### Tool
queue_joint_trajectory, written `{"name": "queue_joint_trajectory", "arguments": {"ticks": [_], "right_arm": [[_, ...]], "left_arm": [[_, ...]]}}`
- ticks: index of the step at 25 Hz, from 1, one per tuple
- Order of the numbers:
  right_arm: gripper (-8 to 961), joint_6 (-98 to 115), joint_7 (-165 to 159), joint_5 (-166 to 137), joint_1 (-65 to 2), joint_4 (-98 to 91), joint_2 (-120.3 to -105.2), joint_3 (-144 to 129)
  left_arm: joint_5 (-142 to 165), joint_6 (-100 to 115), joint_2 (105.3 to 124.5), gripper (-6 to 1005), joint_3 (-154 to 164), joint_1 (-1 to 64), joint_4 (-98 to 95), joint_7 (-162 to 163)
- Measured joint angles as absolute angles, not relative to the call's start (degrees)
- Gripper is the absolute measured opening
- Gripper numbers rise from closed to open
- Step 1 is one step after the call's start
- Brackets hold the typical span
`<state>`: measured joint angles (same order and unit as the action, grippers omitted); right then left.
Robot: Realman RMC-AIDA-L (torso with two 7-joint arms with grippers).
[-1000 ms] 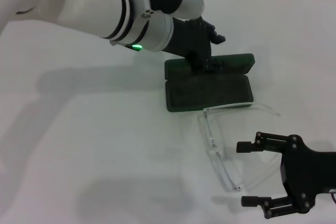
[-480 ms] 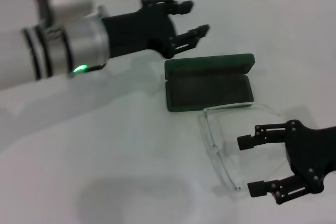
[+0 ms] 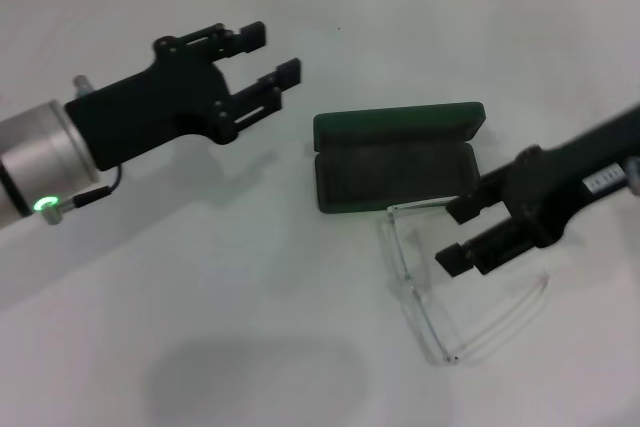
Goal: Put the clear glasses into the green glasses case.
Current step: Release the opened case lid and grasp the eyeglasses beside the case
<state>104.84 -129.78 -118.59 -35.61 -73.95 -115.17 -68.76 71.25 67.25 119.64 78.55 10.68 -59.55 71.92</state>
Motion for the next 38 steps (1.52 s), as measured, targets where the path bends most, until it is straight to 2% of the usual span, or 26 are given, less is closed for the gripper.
{"name": "queue_joint_trajectory", "arguments": {"ticks": [6,12,20,38], "right_arm": [[783,107.25,-149.17,-130.65,-47.17,-77.16,-115.27,-77.47],[783,107.75,-162.06,-134.86,-53.87,-71.67,-116.02,-84.4],[782,99.99,-162.59,-133.83,-53.82,-62.99,-116.29,-84.31],[753,88.96,-162.64,-127.36,-51.67,-58.28,-116.27,-94.52]], "left_arm": [[71.89,70.8,119.47,550,75.2,11.83,-56.94,72.1],[73.54,70.95,119.42,550,75.4,13.37,-56.98,73.81],[76.98,71.04,119.38,550,75.1,14.56,-56.75,75.04],[77.61,70.98,119.48,550,74.96,15.56,-55.87,74.45]]}}
